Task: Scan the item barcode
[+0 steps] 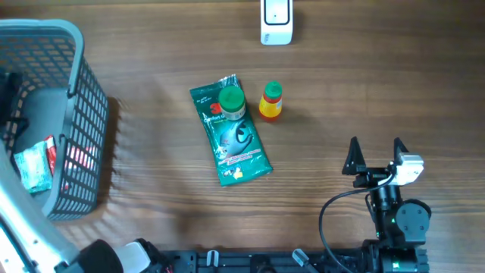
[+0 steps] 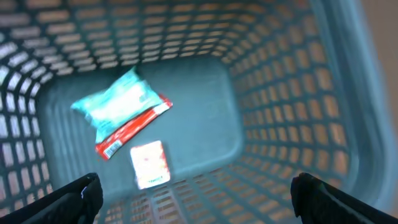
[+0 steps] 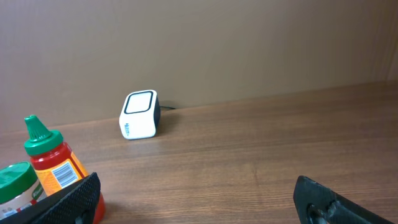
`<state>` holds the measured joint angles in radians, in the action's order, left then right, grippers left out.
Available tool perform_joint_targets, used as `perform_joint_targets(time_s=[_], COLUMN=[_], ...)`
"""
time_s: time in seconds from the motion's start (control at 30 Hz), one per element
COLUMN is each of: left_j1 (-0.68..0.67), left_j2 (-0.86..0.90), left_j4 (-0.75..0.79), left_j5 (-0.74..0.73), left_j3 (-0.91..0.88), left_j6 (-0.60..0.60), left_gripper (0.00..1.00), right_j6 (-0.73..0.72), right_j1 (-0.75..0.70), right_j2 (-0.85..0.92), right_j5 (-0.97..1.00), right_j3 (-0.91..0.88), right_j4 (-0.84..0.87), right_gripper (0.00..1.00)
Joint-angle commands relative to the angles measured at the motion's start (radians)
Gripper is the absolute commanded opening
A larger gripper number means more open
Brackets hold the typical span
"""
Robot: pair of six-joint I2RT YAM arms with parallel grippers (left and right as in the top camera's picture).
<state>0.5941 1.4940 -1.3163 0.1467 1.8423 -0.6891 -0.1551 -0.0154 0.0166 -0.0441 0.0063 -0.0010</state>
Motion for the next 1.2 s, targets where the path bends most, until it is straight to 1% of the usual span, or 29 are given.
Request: perform_joint_targets(time_s=[0.0, 0.03, 0.1, 0.17, 0.3, 0.4, 0.43, 0.5, 0.63, 0.73, 0.8, 0.83, 0.87, 0.93, 1.0, 1.03, 1.17], left_j1=[0.040, 0.036, 0.027, 0.025, 0.025, 0.025, 0.025, 0.025, 0.023, 0.006, -0.003, -0.004, -0.004, -0.004, 0.000, 0.002, 0.003], left_j2=[0.088, 0.113, 0.156, 0.199, 0.211, 0.211, 0.212, 0.214, 0.256, 0.291, 0.294, 0.294, 0.294, 0.291, 0.276, 0.264, 0.201], left_j4=[-0.002, -0.002, -0.002, 0.020, 0.166, 0.282, 0.341, 0.398, 0.446, 0.453, 0.457, 0.458, 0.457, 0.449, 0.444, 0.435, 0.352], left_j5=[-0.141, -0.143, -0.143, -0.143, -0.147, -0.182, -0.192, -0.192, -0.192, -0.191, -0.184, -0.182, -0.171, -0.142, -0.115, -0.106, -0.051], left_j3=[-0.110, -0.142, -0.205, -0.302, -0.470, -0.578, -0.615, -0.658, -0.706, -0.711, -0.711, -0.711, -0.711, -0.710, -0.697, -0.679, -0.545], left_j6=[-0.060, -0.061, -0.100, -0.161, -0.165, -0.183, -0.183, -0.184, -0.187, -0.179, -0.179, -0.179, -0.179, -0.172, -0.140, -0.123, -0.100], left_gripper=[1.00, 1.00, 1.00, 1.00, 1.00, 1.00, 1.00, 1.00, 1.00, 1.00, 0.85, 0.80, 0.75, 0.70, 0.54, 0.49, 0.49], right_j6=[0.014, 0.014, 0.014, 0.014, 0.014, 0.014, 0.014, 0.014, 0.014, 0.014, 0.014, 0.014, 0.014, 0.014, 0.014, 0.014, 0.014], right_j1=[0.006, 0.006, 0.006, 0.006, 0.006, 0.006, 0.006, 0.006, 0.006, 0.006, 0.006, 0.006, 0.006, 0.006, 0.006, 0.006, 0.006], right_j2=[0.000, 0.000, 0.000, 0.000, 0.000, 0.000, 0.000, 0.000, 0.000, 0.000, 0.000, 0.000, 0.000, 0.000, 0.000, 0.000, 0.000], right_j5=[-0.004, -0.004, -0.004, -0.004, -0.004, -0.004, -0.004, -0.004, -0.004, -0.004, -0.004, -0.004, -0.004, -0.004, -0.004, -0.004, -0.004], right_j3=[-0.001, -0.001, -0.001, -0.001, -0.001, -0.001, -0.001, -0.001, -0.001, -0.001, -0.001, -0.001, -0.001, -0.001, -0.001, -0.001, -0.001], right_j4=[0.003, 0.002, 0.003, 0.003, 0.003, 0.002, 0.003, 0.003, 0.002, 0.003, 0.003, 0.002, 0.003, 0.002, 0.003, 0.003, 0.002], right_gripper=[1.00, 1.00, 1.00, 1.00, 1.00, 1.00, 1.00, 1.00, 1.00, 1.00, 1.00, 1.00, 0.99, 1.00, 1.00, 1.00, 1.00])
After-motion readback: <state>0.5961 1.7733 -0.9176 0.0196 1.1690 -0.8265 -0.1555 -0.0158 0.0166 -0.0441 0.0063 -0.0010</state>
